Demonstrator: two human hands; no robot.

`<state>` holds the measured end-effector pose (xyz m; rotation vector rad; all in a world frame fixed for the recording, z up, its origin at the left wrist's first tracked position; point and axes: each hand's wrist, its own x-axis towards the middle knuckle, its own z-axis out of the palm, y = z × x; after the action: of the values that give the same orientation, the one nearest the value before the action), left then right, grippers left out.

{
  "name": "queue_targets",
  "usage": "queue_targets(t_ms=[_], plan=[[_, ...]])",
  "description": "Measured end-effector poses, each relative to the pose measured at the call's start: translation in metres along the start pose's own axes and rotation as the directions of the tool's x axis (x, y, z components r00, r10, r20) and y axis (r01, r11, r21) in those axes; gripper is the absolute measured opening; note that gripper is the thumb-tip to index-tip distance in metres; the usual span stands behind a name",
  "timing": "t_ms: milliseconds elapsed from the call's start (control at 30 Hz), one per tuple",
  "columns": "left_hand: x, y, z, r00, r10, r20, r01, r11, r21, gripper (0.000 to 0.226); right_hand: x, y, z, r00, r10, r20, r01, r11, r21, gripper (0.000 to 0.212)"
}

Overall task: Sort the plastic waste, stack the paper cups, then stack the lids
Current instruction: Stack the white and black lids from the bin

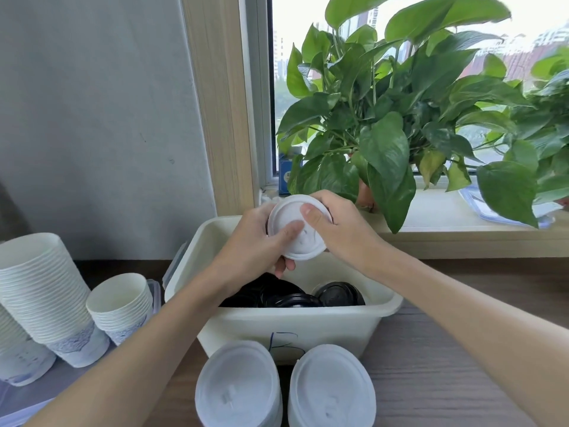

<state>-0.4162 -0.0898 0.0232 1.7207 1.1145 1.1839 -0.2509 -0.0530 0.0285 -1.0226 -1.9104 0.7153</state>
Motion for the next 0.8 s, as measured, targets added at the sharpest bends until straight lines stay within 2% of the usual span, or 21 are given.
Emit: queue_targets(t_ms=[167, 233, 300, 367, 400, 467, 533, 667, 800], plan=[[0.001, -0.001, 0.005, 1.0, 0.018, 0.023, -0.02, 0.997, 0.078, 0.01, -0.004, 0.003, 0.0, 0.999, 0.019, 0.027, -0.015, 0.989, -0.147, 0.024], [0.001, -0.001, 0.006, 1.0, 0.007, 0.021, -0.009, 0.995, 0.096, 0.008, -0.005, 0.002, -0.002, 0.997, 0.033, 0.073, -0.023, 0.991, -0.135, 0.02], [0.002, -0.004, 0.002, 0.999, -0.035, -0.018, 0.037, 0.99, 0.135, 0.004, -0.007, -0.001, -0.007, 0.979, 0.103, 0.178, -0.092, 0.993, -0.071, 0.018], [0.004, -0.01, -0.004, 0.987, -0.097, -0.125, 0.119, 0.976, 0.182, 0.012, -0.009, -0.002, -0.017, 0.935, 0.217, 0.28, -0.204, 0.976, -0.075, 0.041], [0.005, -0.013, -0.006, 0.976, -0.122, -0.18, 0.155, 0.971, 0.182, 0.014, -0.01, -0.003, -0.023, 0.907, 0.253, 0.336, -0.214, 0.965, -0.149, 0.056], [0.007, -0.016, -0.01, 0.957, -0.148, -0.251, 0.193, 0.967, 0.168, 0.018, -0.011, -0.006, -0.035, 0.836, 0.288, 0.467, -0.126, 0.929, -0.348, 0.074], [0.008, -0.016, -0.009, 0.951, -0.151, -0.27, 0.203, 0.964, 0.172, 0.019, -0.011, -0.01, -0.041, 0.732, 0.359, 0.579, -0.03, 0.866, -0.499, 0.082], [0.007, -0.014, -0.008, 0.953, -0.15, -0.263, 0.204, 0.96, 0.19, 0.018, -0.011, -0.006, -0.038, 0.562, 0.544, 0.623, 0.114, 0.695, -0.71, 0.072], [0.006, -0.012, -0.008, 0.953, -0.16, -0.257, 0.216, 0.954, 0.207, 0.017, -0.014, 0.002, -0.032, 0.572, 0.546, 0.613, 0.309, 0.549, -0.777, 0.052]])
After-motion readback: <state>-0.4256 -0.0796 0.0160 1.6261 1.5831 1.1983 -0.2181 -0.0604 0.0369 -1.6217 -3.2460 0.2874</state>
